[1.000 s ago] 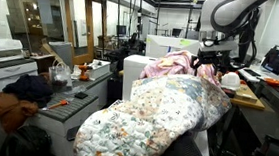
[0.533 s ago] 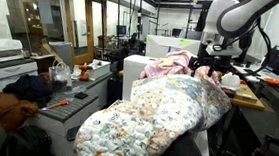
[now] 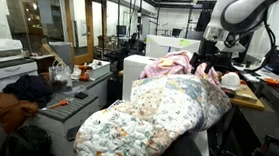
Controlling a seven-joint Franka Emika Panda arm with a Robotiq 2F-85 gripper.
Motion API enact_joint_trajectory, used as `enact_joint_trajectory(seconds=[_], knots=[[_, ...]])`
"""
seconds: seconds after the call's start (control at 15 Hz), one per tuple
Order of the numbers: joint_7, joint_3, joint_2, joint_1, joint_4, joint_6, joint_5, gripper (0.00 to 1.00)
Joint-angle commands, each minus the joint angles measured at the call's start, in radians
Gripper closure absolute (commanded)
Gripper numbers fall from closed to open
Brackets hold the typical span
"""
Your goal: Move the blanket to the chair
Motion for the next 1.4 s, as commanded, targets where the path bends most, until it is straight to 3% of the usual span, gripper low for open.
enact_joint_trajectory(seconds=[0.0, 0.6, 1.13, 1.2, 1.27, 1.33], knots=[[-0.183, 0.006, -0.022, -0.001, -0.019, -0.004, 0.088, 0.0], [-0.486, -0.008, 0.047, -0.018, -0.034, -0.001, 0.112, 0.0], [-0.973, 0.046, 0.148, -0.04, -0.031, -0.014, 0.342, 0.0], [-1.013, 0.057, 0.157, -0.041, -0.027, -0.024, 0.367, 0.04], [-1.052, 0.067, 0.163, -0.044, -0.024, -0.038, 0.392, 0.26], [-1.077, 0.076, 0.161, -0.044, -0.028, -0.044, 0.4, 0.29]])
